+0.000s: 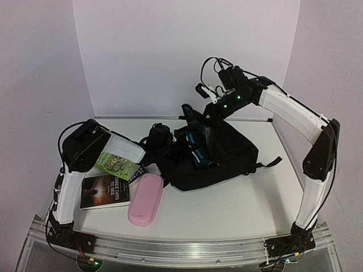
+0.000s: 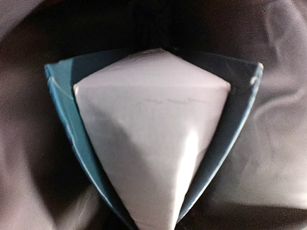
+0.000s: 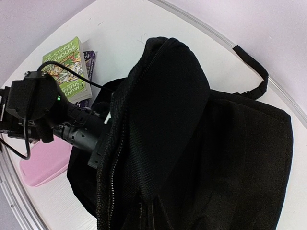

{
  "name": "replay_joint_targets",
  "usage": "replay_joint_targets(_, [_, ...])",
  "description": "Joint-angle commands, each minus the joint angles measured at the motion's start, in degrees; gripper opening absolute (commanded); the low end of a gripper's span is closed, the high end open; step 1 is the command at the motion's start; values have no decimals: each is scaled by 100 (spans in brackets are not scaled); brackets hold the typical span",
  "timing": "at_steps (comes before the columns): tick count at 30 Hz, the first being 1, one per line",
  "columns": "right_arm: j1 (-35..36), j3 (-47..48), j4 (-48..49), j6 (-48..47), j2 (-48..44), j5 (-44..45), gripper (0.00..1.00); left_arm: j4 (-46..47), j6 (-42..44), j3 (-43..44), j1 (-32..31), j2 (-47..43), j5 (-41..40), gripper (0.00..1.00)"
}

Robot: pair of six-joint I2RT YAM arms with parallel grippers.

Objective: Pack the student bag
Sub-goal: Place the book in the student bag.

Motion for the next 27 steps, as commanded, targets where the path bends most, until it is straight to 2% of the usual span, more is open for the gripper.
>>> replay_joint_targets(1, [-21,166,239,-41,-317,-124,0,-248,-27,1107,-42,543,117,16])
replay_joint_targets(4, [-66,174,234,-57,-328,-63,0,-952,167,1818,-39,803,58,23])
replay_joint_targets(9, [-282,172,228,-61,-422,-61,0,-2158,669,2362,-50,731,-178,57])
replay_joint_targets(12, [-370,102,230,-135,-485,5,0,-2752,1040,2314,-49,391,-520,70])
replay_joint_targets(21, [-635,-141,244,-204,-563,43,0,-4500,1968,2455,-64,-409,-1453,98])
replay_joint_targets(24, [-679,-211,243,-207,-581,43,0,-5077,2307,2641,-67,-579,-1746,100])
replay_joint_targets(27, [-749,-241,247,-212,-603,41,0,-5197,2535,2410,-67,-963,-1972,100])
